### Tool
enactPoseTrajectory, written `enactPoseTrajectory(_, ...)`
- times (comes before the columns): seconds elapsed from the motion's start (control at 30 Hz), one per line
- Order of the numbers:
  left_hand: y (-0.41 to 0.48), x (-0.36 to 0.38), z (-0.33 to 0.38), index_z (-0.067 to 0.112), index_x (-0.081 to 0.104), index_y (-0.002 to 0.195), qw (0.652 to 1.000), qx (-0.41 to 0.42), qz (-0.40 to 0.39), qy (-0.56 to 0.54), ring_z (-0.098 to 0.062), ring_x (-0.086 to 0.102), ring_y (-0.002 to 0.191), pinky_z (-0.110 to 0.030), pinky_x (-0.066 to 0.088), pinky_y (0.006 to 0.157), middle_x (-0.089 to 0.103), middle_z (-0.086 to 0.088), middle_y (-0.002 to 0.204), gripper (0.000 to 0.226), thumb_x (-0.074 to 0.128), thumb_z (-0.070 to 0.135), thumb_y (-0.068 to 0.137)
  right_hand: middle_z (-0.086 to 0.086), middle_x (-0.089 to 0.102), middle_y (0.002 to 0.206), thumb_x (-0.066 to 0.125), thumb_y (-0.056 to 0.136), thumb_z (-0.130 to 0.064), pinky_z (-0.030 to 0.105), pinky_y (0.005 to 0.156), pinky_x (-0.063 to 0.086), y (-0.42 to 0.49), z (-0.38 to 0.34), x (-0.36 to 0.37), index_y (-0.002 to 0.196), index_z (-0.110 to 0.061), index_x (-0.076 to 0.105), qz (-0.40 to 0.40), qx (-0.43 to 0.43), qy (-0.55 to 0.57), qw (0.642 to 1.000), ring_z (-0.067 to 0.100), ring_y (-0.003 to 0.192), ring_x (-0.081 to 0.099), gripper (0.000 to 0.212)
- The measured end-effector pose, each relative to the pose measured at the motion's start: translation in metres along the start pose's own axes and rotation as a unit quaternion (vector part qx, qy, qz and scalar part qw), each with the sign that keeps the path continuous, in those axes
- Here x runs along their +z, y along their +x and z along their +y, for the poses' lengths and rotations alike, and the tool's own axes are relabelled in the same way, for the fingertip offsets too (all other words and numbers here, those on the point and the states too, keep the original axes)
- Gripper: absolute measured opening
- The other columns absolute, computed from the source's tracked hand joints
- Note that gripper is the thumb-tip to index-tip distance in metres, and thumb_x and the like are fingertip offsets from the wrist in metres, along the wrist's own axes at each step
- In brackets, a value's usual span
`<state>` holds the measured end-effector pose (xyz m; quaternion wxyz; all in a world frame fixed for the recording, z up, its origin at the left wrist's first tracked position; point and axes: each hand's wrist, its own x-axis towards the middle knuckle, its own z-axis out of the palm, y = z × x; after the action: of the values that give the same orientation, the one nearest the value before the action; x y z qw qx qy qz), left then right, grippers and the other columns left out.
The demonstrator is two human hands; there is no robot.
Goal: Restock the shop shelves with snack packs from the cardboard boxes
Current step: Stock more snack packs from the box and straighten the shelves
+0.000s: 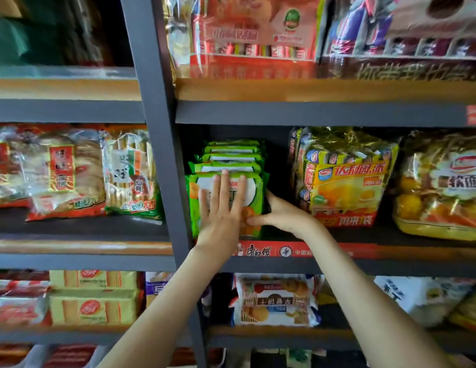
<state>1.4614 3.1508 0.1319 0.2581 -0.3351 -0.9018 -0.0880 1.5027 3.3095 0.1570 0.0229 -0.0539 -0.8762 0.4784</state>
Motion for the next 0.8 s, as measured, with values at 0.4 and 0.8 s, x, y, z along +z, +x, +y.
enactPoseTrajectory(0.4, -0.003, -0.007, -0.004, 0.031, -0.020, 0.146, 0.992, 0.004, 0.008, -0.130, -0.034, -0.039, 0.133, -0.053, -0.015, 0.108, -0.028, -0.016, 0.154, 0.107, 0.058, -0.005, 0.081, -0.013, 0.016, 0.157, 0.079, 0.076, -0.032, 0.033, 0.116, 0.023, -0.003, 0.006, -0.011, 0.152, -0.033, 0.000, 0.005, -0.003, 0.031, 1.000, 0.008, 0.142, 0.019, 0.109)
enactPoseTrajectory(0.8, -0.022, -0.028, -0.004, 0.012, 0.031, 0.145, 0.982, 0.026, 0.104, -0.157, -0.045, 0.026, 0.139, -0.055, 0.032, 0.107, 0.020, -0.022, 0.155, 0.067, 0.065, 0.015, 0.087, -0.010, 0.005, 0.160, 0.076, 0.079, -0.030, 0.033, 0.118, 0.018, -0.020, -0.002, -0.006, 0.152, -0.035, -0.003, 0.043, -0.073, -0.019, 0.996, 0.009, 0.146, 0.010, 0.107)
